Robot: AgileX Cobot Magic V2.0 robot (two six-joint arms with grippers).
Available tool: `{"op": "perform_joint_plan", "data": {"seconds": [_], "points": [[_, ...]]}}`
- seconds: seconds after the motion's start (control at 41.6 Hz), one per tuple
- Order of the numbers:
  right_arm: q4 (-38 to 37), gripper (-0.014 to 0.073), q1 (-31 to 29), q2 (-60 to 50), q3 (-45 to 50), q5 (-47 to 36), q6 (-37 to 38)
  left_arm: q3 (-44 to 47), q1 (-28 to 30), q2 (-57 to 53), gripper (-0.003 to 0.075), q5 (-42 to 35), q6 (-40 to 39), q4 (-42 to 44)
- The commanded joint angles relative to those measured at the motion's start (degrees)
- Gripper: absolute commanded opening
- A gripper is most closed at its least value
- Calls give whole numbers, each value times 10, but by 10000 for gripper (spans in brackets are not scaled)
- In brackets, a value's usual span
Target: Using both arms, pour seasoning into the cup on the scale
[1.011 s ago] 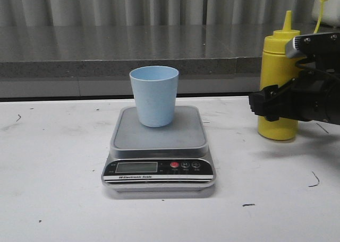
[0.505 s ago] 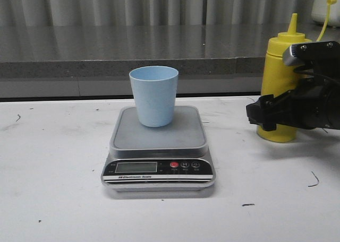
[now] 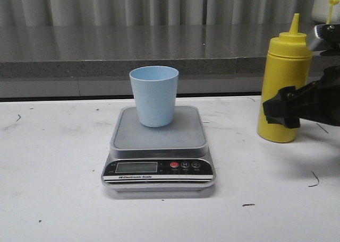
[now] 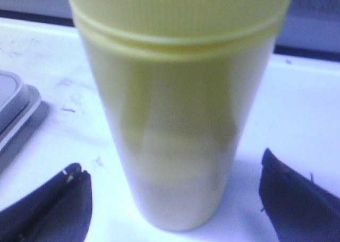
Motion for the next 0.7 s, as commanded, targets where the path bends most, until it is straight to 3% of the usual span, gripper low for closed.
{"op": "perform_joint_plan", "data": {"seconds": [0.0,0.096,0.193,0.289,0.361,0.481,0.674], "points": [[-18,654,-2,-86,-5,89,61,-15,1,1,439,-43,-6,0],[-74,654,-2,-144,-15,229,132,-15,1,1,439,-43,-6,0],[-145,654,9,-203,-46,426,212,-15,1,1,439,-43,-6,0],[-151,654,43,-246,-92,599,220,-15,1,1,439,-43,-6,0],[-124,654,74,-269,-133,728,174,-15,1,1,439,-43,-6,0],[-13,654,100,-304,-186,866,30,-15,1,1,439,-43,-6,0],[132,654,99,-391,-206,902,-92,-15,1,1,439,-43,-6,0]]}}
